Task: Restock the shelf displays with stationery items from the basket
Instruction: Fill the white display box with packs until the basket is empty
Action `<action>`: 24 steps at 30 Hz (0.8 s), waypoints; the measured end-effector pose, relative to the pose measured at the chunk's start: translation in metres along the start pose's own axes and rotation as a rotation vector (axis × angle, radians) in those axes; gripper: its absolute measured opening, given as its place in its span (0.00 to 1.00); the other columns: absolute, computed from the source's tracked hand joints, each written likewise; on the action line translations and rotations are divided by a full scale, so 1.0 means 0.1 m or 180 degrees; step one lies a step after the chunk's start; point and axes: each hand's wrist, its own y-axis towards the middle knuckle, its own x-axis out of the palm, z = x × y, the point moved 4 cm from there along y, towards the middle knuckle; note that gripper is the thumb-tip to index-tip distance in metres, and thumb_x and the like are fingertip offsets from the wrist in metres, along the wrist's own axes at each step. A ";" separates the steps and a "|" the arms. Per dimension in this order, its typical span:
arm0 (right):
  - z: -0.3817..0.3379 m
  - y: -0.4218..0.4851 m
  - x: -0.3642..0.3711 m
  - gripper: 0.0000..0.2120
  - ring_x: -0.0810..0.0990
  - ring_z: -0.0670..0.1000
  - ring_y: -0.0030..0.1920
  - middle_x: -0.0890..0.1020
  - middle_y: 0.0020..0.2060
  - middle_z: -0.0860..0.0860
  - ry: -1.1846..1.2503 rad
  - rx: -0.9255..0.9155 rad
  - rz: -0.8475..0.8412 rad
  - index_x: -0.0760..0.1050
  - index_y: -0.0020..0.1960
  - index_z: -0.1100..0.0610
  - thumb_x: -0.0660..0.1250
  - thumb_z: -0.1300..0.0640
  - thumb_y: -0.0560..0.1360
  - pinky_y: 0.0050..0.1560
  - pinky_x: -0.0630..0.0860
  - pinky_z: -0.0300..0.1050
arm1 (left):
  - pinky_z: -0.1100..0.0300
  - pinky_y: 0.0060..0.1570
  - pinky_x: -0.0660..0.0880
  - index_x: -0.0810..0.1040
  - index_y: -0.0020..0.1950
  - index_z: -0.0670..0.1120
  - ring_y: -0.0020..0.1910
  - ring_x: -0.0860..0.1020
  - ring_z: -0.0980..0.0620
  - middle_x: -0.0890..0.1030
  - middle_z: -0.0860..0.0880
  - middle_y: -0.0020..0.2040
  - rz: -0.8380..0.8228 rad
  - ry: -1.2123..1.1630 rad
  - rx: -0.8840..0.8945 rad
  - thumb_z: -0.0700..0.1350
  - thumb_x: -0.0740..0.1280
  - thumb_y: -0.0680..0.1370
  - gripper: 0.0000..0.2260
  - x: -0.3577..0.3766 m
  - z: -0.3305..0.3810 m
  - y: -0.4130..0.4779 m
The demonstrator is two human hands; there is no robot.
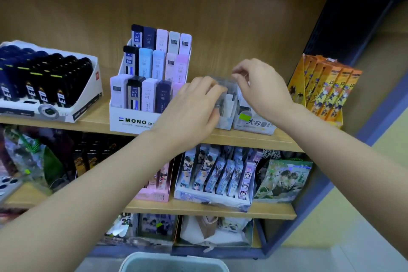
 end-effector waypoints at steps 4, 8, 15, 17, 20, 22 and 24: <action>-0.13 -0.64 -0.07 0.08 0.72 0.50 0.47 0.74 0.47 0.50 -0.0077 -0.0407 0.0369 0.74 0.56 0.57 0.59 0.56 0.80 0.38 0.64 0.43 | 0.57 0.49 0.62 0.75 0.56 0.42 0.50 0.70 0.47 0.75 0.44 0.51 0.0226 -0.0039 0.0142 0.43 0.57 0.74 0.14 -0.07 0.12 -0.54; -0.24 -1.36 0.21 0.08 0.69 0.48 0.42 0.72 0.40 0.48 0.0021 -0.0878 0.0000 0.75 0.50 0.57 0.59 0.57 0.78 0.38 0.57 0.36 | 0.55 0.46 0.63 0.75 0.52 0.41 0.47 0.71 0.46 0.76 0.45 0.48 0.0096 -0.0187 0.0036 0.41 0.59 0.74 0.10 0.15 0.16 -1.33; -0.22 -2.79 1.63 0.11 0.79 0.51 0.42 0.77 0.42 0.49 0.0531 -0.0651 -0.1957 0.74 0.49 0.53 0.54 0.52 0.77 0.36 0.71 0.42 | 0.57 0.42 0.62 0.71 0.51 0.48 0.44 0.69 0.49 0.74 0.49 0.46 -0.1188 -0.0381 -0.1239 0.47 0.58 0.72 0.10 1.02 -0.06 -3.01; -0.23 -3.23 2.13 0.12 0.78 0.51 0.53 0.75 0.54 0.50 0.0842 -0.0376 -0.2671 0.72 0.60 0.54 0.55 0.54 0.80 0.46 0.72 0.43 | 0.58 0.42 0.62 0.71 0.53 0.49 0.45 0.70 0.50 0.76 0.49 0.46 -0.1471 -0.0446 -0.1658 0.48 0.57 0.72 0.12 1.22 -0.15 -3.44; -0.30 -3.85 2.82 0.18 0.73 0.52 0.62 0.70 0.64 0.52 0.1056 -0.0052 -0.3489 0.64 0.70 0.54 0.56 0.54 0.81 0.59 0.67 0.43 | 0.57 0.46 0.67 0.71 0.60 0.47 0.47 0.76 0.45 0.76 0.47 0.51 -0.1716 -0.0591 -0.2465 0.51 0.56 0.74 0.17 1.48 -0.31 -3.97; -0.37 -4.13 3.17 0.22 0.67 0.53 0.69 0.66 0.70 0.53 0.1086 -0.0021 -0.3689 0.60 0.73 0.57 0.57 0.54 0.81 0.67 0.61 0.40 | 0.56 0.51 0.66 0.71 0.65 0.43 0.50 0.77 0.40 0.77 0.42 0.54 -0.1724 -0.0696 -0.2931 0.53 0.57 0.76 0.21 1.61 -0.37 -4.19; -0.44 -4.30 3.45 0.26 0.61 0.51 0.73 0.60 0.74 0.53 0.1021 -0.0075 -0.3852 0.55 0.75 0.58 0.57 0.55 0.80 0.71 0.55 0.40 | 0.60 0.58 0.62 0.67 0.70 0.40 0.59 0.73 0.39 0.74 0.40 0.61 -0.1644 -0.0767 -0.3368 0.50 0.59 0.80 0.22 1.72 -0.41 -4.33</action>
